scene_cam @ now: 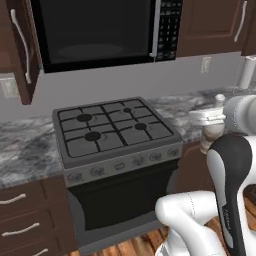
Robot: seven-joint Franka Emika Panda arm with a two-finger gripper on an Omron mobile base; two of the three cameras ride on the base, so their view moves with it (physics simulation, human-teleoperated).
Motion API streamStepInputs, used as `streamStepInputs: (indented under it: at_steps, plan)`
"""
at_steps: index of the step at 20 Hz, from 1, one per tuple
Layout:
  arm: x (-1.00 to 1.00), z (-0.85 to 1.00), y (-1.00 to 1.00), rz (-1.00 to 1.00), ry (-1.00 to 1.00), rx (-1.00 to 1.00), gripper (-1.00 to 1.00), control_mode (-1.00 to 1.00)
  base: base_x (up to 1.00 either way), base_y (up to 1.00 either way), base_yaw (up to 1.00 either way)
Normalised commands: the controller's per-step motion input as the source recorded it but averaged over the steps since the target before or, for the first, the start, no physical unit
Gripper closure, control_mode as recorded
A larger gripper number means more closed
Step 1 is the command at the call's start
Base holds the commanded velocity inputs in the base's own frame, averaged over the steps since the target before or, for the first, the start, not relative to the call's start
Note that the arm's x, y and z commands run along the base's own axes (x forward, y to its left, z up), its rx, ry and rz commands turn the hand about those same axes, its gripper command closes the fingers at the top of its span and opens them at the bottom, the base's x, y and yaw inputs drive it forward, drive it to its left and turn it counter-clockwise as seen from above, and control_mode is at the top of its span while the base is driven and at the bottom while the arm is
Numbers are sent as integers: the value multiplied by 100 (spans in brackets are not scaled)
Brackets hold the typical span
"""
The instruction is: Sort all alcoholic drinks to one cabinet, and non-alcoholic drinks to the other.
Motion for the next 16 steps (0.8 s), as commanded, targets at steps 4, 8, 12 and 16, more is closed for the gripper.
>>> streamStepInputs:
  at_steps: [4,8,12,16]
  plan:
    - [0,0,0,0,0,0,100,100,-25,70,0]
    - [0,0,0,0,0,0,100,100,-23,71,0]
    - [0,0,0,0,0,0,100,100,-18,70,0]
    - [0,0,0,0,0,0,100,100,-8,71,0]
